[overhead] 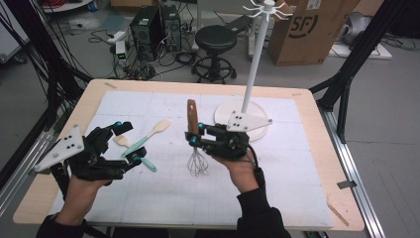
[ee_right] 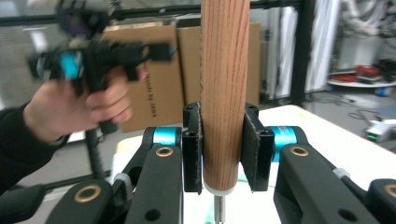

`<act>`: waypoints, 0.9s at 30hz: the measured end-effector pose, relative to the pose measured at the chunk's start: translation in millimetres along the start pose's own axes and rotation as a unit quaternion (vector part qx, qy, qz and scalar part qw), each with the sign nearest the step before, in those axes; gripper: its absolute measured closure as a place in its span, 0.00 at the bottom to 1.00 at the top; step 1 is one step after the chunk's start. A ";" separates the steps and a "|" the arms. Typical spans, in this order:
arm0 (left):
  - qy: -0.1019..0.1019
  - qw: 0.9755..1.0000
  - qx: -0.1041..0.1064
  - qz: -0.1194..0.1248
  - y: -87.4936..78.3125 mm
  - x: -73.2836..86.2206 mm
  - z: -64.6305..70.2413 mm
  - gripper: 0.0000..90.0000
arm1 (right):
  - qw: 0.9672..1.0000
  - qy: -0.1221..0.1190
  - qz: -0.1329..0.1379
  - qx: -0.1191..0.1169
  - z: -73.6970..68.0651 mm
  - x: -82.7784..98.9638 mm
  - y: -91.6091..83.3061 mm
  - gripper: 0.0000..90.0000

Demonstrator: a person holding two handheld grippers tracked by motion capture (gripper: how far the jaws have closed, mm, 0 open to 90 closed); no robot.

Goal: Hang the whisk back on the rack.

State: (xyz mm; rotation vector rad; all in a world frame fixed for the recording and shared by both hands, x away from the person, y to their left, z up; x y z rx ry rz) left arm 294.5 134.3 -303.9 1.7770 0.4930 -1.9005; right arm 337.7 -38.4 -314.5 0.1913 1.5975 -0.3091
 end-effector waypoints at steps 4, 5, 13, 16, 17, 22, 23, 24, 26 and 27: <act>0.026 1.000 -0.011 -0.009 -9.1 16.4 -7.2 0.19 | 1.000 0.016 0.007 0.025 28.8 -11.7 -12.6 0.80; 0.036 0.999 -0.013 -0.012 -12.6 21.9 -9.4 0.19 | 0.999 0.019 0.008 0.031 34.4 -13.8 -14.3 0.80; 0.032 0.998 -0.032 -0.034 -34.1 49.6 -25.0 0.18 | 0.996 0.032 0.016 0.077 86.3 -40.3 -31.4 0.80; 0.022 0.998 -0.044 -0.036 -41.4 53.8 -32.3 0.18 | 0.995 0.033 0.016 0.095 104.3 -54.4 -36.8 0.80; 0.021 0.998 -0.047 -0.038 -44.0 55.2 -35.3 0.18 | 0.994 0.034 0.017 0.098 107.4 -58.1 -38.0 0.80; 0.012 0.998 -0.049 -0.036 -47.8 58.0 -39.1 0.18 | 0.992 0.032 0.014 0.125 130.8 -79.1 -43.9 0.80; 0.012 0.998 -0.048 -0.035 -48.1 58.4 -38.6 0.18 | 0.991 0.034 0.018 0.128 134.5 -82.5 -44.8 0.80; 0.014 0.998 -0.046 -0.035 -48.2 58.7 -38.1 0.18 | 0.991 0.035 0.021 0.131 138.2 -85.2 -45.8 0.80; 0.017 0.998 -0.043 -0.034 -48.5 58.4 -36.8 0.18 | 0.990 0.039 0.020 0.137 144.2 -88.6 -47.2 0.80; 0.016 0.998 -0.043 -0.033 -48.6 58.0 -36.6 0.18 | 0.989 0.039 0.021 0.139 146.8 -90.6 -47.4 0.80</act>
Point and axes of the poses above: each handheld gripper's, and its own axes: y roughly forward along the jaws, x roughly out of its underside, z roughly to its right, the point moved 10 cm from there along y, roughly forward along the jaws, and after that the axes turned 4 degrees about -y, right-handed, at the moved point
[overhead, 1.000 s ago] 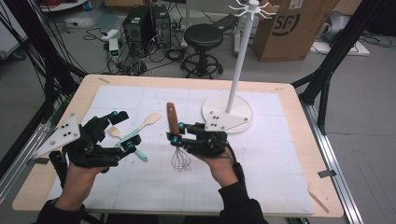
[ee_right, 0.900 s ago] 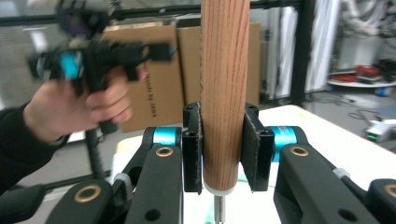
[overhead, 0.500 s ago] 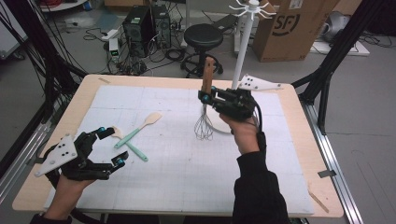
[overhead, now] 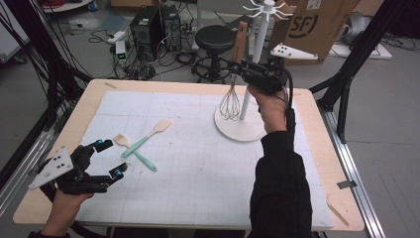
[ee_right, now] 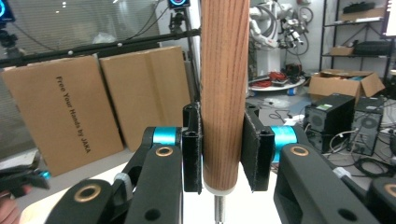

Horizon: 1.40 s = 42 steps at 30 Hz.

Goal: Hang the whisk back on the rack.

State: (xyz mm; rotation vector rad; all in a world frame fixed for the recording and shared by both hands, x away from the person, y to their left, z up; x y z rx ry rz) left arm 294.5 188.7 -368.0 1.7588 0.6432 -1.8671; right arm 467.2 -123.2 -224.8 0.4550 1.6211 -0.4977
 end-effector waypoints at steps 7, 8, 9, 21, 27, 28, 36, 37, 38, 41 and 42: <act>-0.002 1.000 -0.003 -0.003 -0.6 1.3 -1.8 0.18 | 1.000 0.013 0.006 0.013 14.1 -10.2 4.1 0.80; -0.003 1.000 -0.003 -0.002 -0.6 1.5 -1.5 0.18 | 1.000 0.016 0.005 0.014 16.4 -10.7 5.2 0.80; -0.003 1.000 -0.002 -0.002 -0.6 1.5 -1.2 0.18 | 1.000 0.017 0.005 0.017 18.3 -11.4 5.8 0.80; -0.003 1.000 0.001 -0.001 1.6 0.7 0.5 0.18 | 0.998 0.042 0.004 0.039 38.1 -8.4 3.6 0.80; -0.002 1.000 0.004 -0.003 2.2 0.1 1.7 0.18 | 0.999 0.034 0.009 0.023 32.9 -10.5 9.3 0.80; -0.002 1.000 0.005 -0.002 2.3 0.1 1.9 0.18 | 0.999 0.034 0.011 0.019 30.7 -11.0 11.1 0.80; 0.000 1.000 0.010 -0.003 3.4 0.4 3.6 0.18 | 0.999 0.044 0.010 0.031 33.4 -17.0 21.1 0.80; 0.000 1.000 0.010 -0.003 3.1 0.3 3.6 0.18 | 0.998 0.047 0.008 0.036 35.8 -16.8 21.2 0.80; -0.001 1.000 0.011 -0.001 3.1 0.0 3.6 0.18 | 0.998 0.050 0.003 0.040 37.2 -15.9 21.0 0.80; 0.000 1.000 0.011 -0.004 2.9 0.6 3.5 0.18 | 0.998 0.053 0.003 0.044 39.1 -15.1 19.1 0.80; 0.000 1.000 0.011 -0.004 2.8 0.6 3.5 0.18 | 0.998 0.052 0.002 0.044 38.9 -14.9 18.9 0.80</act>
Point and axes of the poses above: each handheld gripper's, and its own axes: y roughly forward along the jaws, x roughly out of its underside, z roughly to its right, the point moved 10 cm from there along y, roughly forward along the jaws, and after that the axes turned 4 degrees about -y, right-handed, at the moved point
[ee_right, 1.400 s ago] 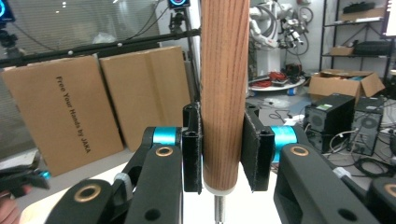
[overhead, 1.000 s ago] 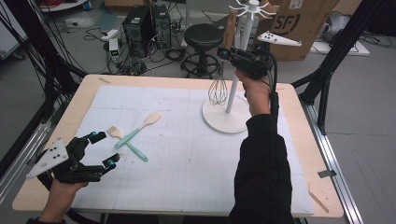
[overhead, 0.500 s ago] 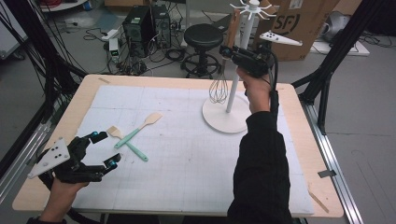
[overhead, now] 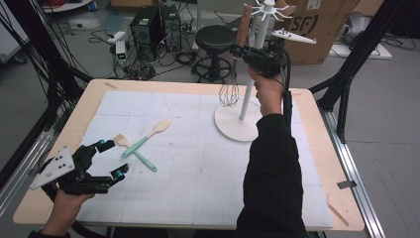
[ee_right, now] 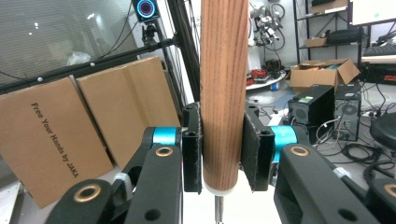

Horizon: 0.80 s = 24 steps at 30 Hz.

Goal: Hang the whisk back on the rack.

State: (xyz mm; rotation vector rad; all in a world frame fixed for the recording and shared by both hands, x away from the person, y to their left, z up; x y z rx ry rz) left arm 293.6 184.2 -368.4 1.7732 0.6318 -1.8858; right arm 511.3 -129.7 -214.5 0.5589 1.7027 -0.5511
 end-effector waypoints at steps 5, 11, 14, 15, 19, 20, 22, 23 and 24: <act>0.001 1.000 -0.001 0.000 0.8 -0.1 0.1 0.18 | 1.000 -0.008 -0.008 0.008 0.6 2.2 -4.8 0.80; 0.000 1.000 -0.001 -0.002 2.8 0.5 0.3 0.18 | 0.999 -0.014 -0.018 0.024 4.5 7.3 -11.0 0.80; -0.005 1.000 -0.002 0.001 2.5 0.2 -0.7 0.18 | 0.999 -0.032 -0.023 0.023 3.5 10.3 -14.0 0.80; -0.006 1.000 -0.003 0.000 2.2 0.5 -1.5 0.18 | 0.999 -0.039 -0.022 0.021 2.7 10.7 -15.3 0.79; -0.006 1.000 -0.004 -0.002 0.5 0.7 -3.6 0.18 | 0.997 -0.065 -0.028 0.030 -0.5 11.3 -18.3 0.52; -0.009 1.000 -0.006 0.000 0.2 0.4 -3.7 0.18 | 0.997 -0.068 -0.028 0.031 -2.3 10.5 -19.1 0.47; -0.009 1.000 -0.007 0.001 -0.9 0.3 -4.4 0.18 | 0.996 -0.079 -0.026 0.043 -3.6 8.7 -21.4 0.38; -0.008 1.000 -0.007 0.001 -1.5 0.5 -4.8 0.18 | 0.995 -0.082 -0.029 0.051 -3.8 8.8 -23.0 0.34; -0.009 1.000 -0.008 0.002 -2.1 0.5 -5.3 0.18 | 0.994 -0.087 -0.032 0.056 -3.7 8.9 -24.5 0.33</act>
Point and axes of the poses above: each handheld gripper's, and its own axes: y roughly forward along the jaws, x roughly out of its underside, z roughly to its right, the point moved 10 cm from there along y, roughly forward along the jaws, and after that the axes turned 4 degrees about -y, right-handed, at the moved point
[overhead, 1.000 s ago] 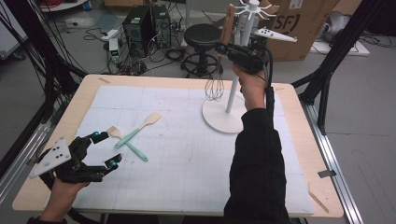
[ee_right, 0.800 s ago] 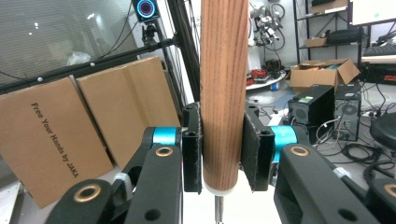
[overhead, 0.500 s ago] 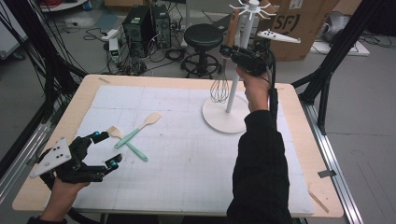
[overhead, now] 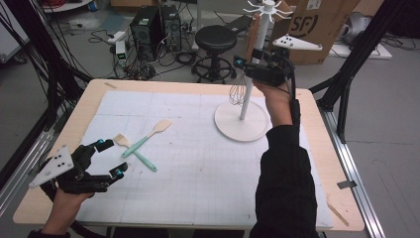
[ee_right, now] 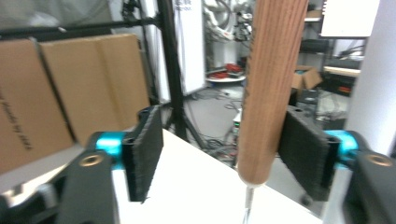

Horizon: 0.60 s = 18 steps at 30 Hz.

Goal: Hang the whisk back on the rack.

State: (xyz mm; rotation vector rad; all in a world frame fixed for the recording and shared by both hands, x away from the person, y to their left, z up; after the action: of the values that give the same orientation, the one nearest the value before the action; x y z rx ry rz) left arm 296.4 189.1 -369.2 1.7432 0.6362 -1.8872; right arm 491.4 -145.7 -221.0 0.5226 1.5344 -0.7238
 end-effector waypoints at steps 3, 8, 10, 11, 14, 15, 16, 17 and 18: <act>-0.002 1.000 -0.002 0.002 -2.2 0.1 -0.9 0.18 | 1.000 -0.009 -0.010 0.008 -0.8 1.4 -8.2 0.30; -0.008 1.000 -0.001 0.002 -5.4 0.1 -0.6 0.18 | 0.999 -0.028 -0.026 0.028 0.9 7.7 -28.9 0.26; -0.010 1.000 0.000 0.003 -7.1 -0.8 -0.3 0.18 | 0.999 -0.028 -0.023 0.041 5.2 10.9 -40.6 0.22; -0.012 1.000 0.001 0.005 -7.9 -1.4 -0.4 0.18 | 0.999 -0.027 -0.020 0.041 5.8 12.2 -45.1 0.21; -0.016 1.000 0.002 0.008 -9.3 -2.2 -1.2 0.18 | 0.999 -0.026 -0.006 0.039 7.3 18.5 -62.0 0.17; -0.018 1.000 0.002 0.010 -9.7 -2.4 -1.6 0.18 | 0.999 -0.027 -0.005 0.039 8.1 21.1 -67.3 0.17; -0.018 1.000 0.002 0.010 -10.1 -2.2 -2.4 0.18 | 0.999 -0.027 0.001 0.039 8.9 22.8 -72.7 0.17; -0.018 1.000 0.003 0.010 -10.5 -2.0 -3.0 0.18 | 0.999 -0.027 0.007 0.039 9.8 24.1 -77.7 0.17; -0.020 1.000 0.003 0.010 -10.9 -1.7 -3.3 0.19 | 0.999 -0.027 0.012 0.039 10.7 25.5 -82.3 0.17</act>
State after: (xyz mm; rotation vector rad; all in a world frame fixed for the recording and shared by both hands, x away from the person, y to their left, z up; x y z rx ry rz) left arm 292.1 199.7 -367.6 1.7053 0.5963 -1.9070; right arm 438.3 -213.0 -235.1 0.5747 1.4522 -0.7756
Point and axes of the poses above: each handheld gripper's, and its own axes: y roughly forward along the jaws, x roughly out of its underside, z roughly to its right, the point moved 10 cm from there along y, roughly forward along the jaws, and after that the axes turned 4 degrees about -y, right-handed, at the moved point
